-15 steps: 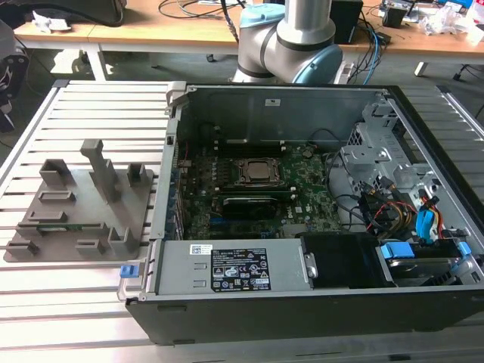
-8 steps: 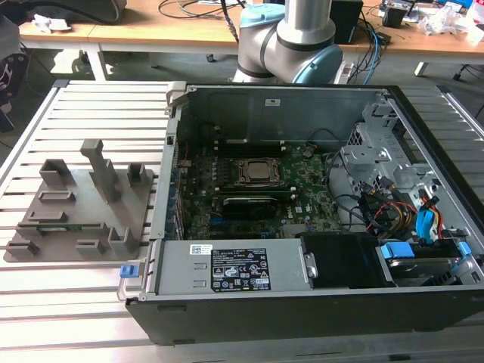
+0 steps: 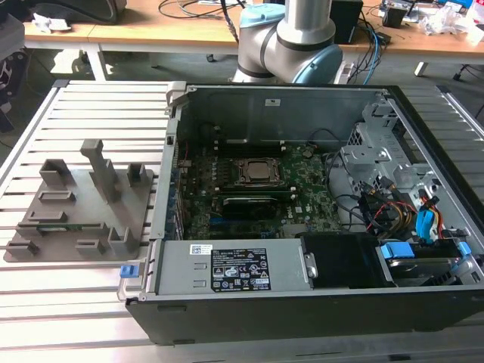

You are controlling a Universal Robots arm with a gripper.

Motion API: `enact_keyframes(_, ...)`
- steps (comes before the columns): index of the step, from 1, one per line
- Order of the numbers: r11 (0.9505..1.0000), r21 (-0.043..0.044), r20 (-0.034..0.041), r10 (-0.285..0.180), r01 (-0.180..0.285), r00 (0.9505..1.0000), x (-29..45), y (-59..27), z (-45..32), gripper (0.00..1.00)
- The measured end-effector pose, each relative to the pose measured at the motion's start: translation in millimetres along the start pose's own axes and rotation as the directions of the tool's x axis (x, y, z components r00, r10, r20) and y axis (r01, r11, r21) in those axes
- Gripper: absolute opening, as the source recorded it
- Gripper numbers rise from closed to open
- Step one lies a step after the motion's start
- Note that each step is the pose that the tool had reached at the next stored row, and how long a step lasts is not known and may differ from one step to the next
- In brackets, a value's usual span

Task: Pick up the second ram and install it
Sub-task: 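Pick up the second ram and move it above second insertion slot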

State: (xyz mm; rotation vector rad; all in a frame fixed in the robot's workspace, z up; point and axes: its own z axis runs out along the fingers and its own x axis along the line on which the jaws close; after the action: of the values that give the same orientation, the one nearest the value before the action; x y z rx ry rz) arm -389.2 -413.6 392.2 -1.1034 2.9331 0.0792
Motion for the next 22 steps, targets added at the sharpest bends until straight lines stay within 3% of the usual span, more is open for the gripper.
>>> enact_keyframes(10, 0.9964, -0.0022, -0.0037, -0.085, 0.085, 0.9964, 0.0, 0.0, 0.0, 0.11)
enact_keyframes(22, 0.9865, -0.0046, -0.007, -0.164, 0.164, 0.9865, 0.0, 0.0, 0.0, 0.11)
